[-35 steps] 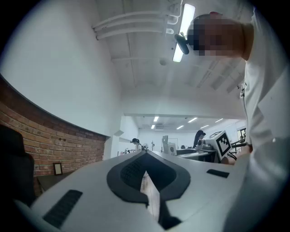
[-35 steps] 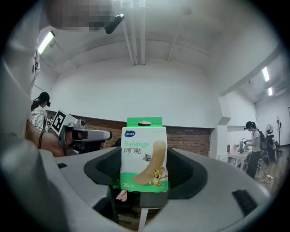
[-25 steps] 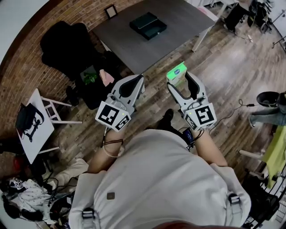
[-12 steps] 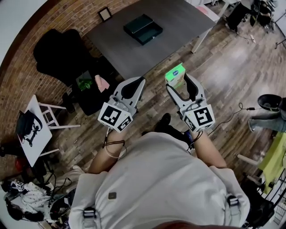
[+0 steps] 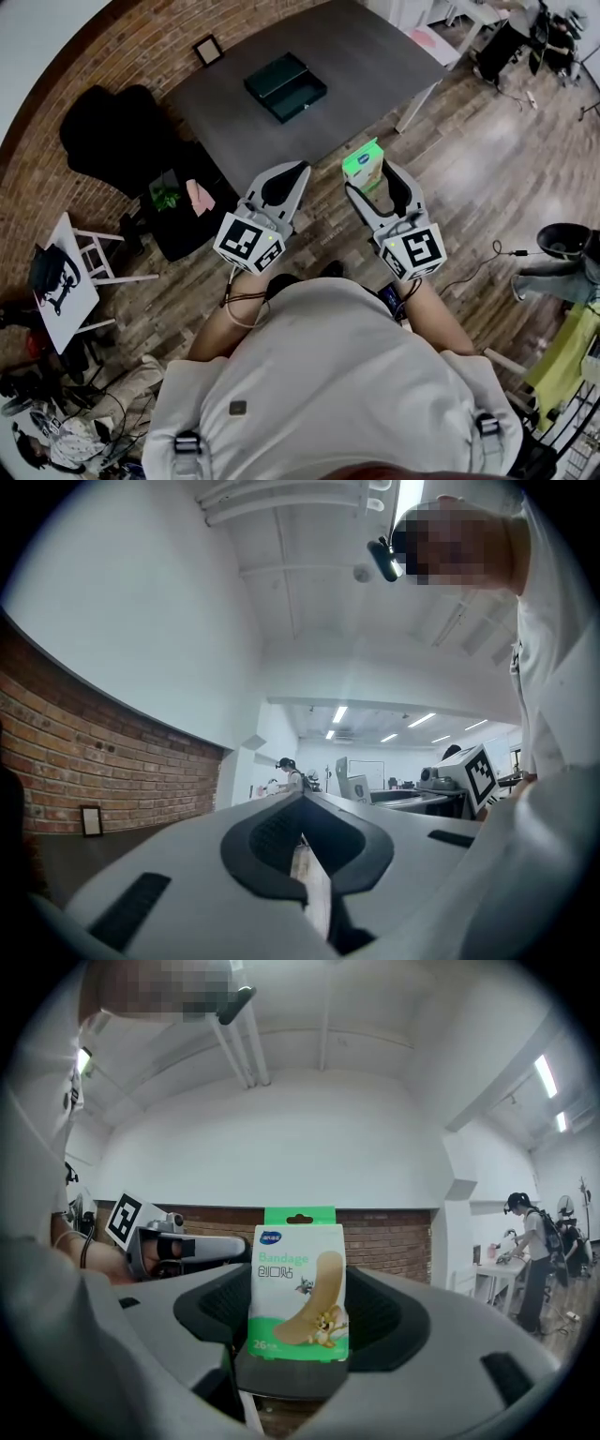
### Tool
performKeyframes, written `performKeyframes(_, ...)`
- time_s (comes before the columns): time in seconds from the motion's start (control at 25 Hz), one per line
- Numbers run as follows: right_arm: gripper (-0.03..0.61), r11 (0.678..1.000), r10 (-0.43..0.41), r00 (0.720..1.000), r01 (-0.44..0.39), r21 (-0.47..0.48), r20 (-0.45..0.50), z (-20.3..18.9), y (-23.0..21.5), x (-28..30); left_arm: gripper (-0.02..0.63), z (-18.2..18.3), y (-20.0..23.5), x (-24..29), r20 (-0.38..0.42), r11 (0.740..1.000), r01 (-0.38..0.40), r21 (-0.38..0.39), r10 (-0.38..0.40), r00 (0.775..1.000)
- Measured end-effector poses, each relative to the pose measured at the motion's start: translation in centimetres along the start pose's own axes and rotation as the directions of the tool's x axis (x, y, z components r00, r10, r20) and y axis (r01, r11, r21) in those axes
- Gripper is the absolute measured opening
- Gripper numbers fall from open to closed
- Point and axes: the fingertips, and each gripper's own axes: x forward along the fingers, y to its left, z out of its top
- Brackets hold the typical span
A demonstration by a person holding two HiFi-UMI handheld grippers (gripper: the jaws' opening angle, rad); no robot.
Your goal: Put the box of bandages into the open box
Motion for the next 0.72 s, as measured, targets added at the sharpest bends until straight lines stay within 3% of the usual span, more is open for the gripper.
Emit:
performKeyframes(0.36, 0.302, 0.999, 0.035, 0.999, -0.035, 0.02, -0.012, -0.8, -3.6, 4.0, 0.015, -1.0, 3.2, 4.4, -0.021, 1.0, -0.012, 0.006, 0.012, 1.0)
performKeyframes(0.72, 0.301, 0.997, 0.072, 0.997, -0.071, 0.011, -0.018, -0.9, -5.4, 12.7, 0.015, -1.6, 11.1, 7.2, -0.013, 0.998, -0.04, -0.047, 0.039, 0.999)
